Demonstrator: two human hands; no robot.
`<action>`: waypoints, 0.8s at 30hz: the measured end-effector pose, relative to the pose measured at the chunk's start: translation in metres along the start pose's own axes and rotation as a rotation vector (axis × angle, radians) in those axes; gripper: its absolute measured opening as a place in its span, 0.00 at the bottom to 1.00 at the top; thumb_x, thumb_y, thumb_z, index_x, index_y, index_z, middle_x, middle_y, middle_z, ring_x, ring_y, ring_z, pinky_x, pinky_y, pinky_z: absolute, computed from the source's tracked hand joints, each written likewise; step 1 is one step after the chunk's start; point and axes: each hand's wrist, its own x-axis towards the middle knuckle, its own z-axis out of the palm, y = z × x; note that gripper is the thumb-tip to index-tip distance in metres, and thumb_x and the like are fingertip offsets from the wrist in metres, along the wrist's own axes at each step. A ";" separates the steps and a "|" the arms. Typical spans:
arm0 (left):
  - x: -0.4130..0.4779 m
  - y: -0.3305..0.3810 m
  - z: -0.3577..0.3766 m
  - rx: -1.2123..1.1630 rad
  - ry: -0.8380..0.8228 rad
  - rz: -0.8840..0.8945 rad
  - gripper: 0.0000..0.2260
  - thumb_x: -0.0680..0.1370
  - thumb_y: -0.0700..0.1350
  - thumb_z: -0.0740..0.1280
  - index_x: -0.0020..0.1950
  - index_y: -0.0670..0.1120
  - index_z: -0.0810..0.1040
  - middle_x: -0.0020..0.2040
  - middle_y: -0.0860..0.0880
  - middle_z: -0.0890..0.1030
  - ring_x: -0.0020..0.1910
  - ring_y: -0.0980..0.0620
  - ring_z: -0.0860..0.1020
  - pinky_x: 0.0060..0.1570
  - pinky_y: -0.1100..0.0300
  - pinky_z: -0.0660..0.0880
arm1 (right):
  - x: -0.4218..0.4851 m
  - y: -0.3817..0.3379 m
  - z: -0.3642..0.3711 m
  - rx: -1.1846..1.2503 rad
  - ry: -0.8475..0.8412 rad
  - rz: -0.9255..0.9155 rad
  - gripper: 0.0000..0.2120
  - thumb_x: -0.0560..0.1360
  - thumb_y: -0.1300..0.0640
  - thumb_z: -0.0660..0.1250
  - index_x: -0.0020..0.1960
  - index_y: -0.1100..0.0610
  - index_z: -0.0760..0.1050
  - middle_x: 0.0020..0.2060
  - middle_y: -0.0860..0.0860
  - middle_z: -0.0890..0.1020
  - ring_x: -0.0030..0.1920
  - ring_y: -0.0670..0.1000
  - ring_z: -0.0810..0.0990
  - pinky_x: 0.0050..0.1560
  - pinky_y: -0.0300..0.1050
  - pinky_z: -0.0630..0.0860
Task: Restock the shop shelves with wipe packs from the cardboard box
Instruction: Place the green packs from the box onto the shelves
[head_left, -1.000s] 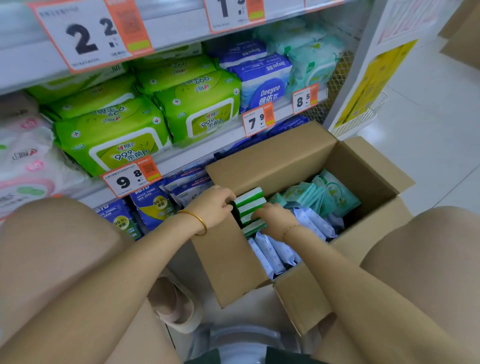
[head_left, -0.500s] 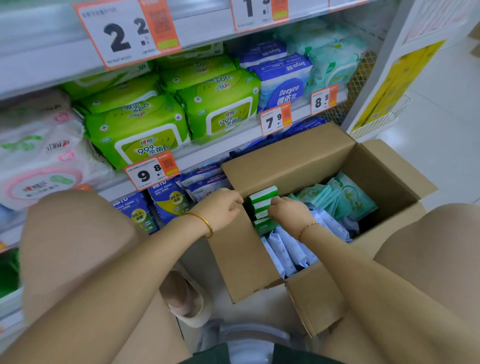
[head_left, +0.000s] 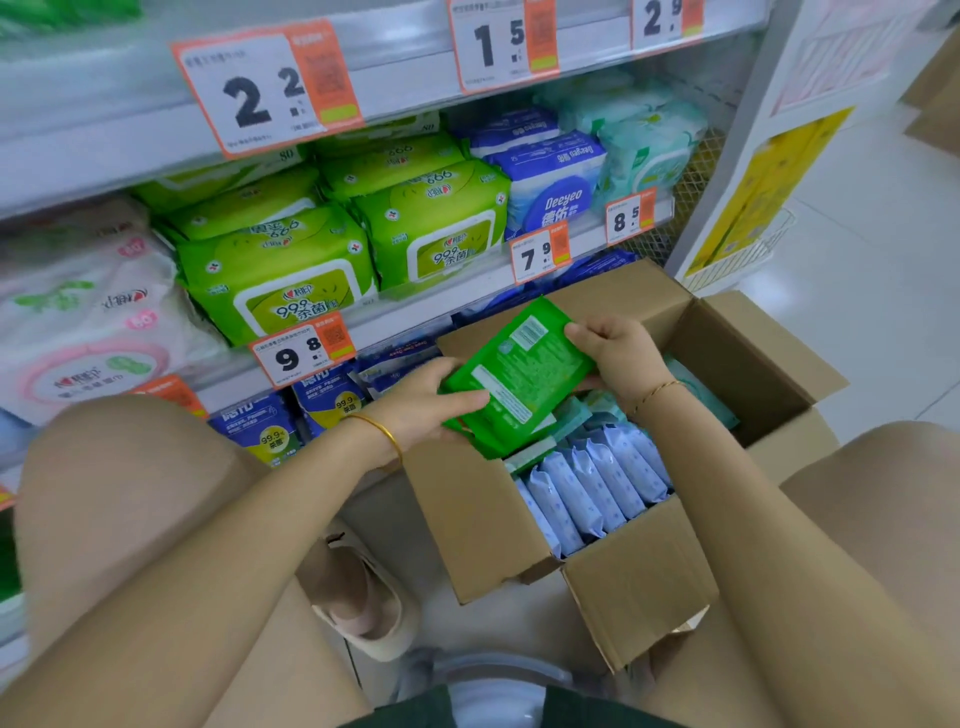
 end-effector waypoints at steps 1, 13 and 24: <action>-0.005 0.005 -0.002 -0.068 0.025 0.017 0.16 0.77 0.38 0.65 0.64 0.48 0.69 0.56 0.49 0.78 0.48 0.52 0.80 0.40 0.57 0.82 | 0.001 0.002 0.006 0.007 0.006 0.008 0.12 0.78 0.59 0.62 0.36 0.59 0.70 0.35 0.55 0.75 0.39 0.55 0.78 0.42 0.58 0.81; -0.102 0.090 -0.072 -0.572 0.290 0.065 0.07 0.78 0.40 0.63 0.55 0.43 0.75 0.39 0.42 0.83 0.30 0.50 0.84 0.27 0.62 0.79 | -0.042 -0.079 0.073 -0.590 -0.131 -0.855 0.26 0.71 0.48 0.67 0.66 0.58 0.70 0.58 0.53 0.79 0.59 0.53 0.76 0.58 0.45 0.70; -0.215 0.144 -0.178 0.020 0.732 0.228 0.13 0.77 0.53 0.64 0.36 0.48 0.70 0.27 0.52 0.70 0.19 0.59 0.64 0.21 0.72 0.61 | -0.080 -0.245 0.194 0.069 -0.380 -0.794 0.08 0.77 0.56 0.65 0.54 0.58 0.73 0.48 0.53 0.82 0.46 0.48 0.81 0.49 0.45 0.78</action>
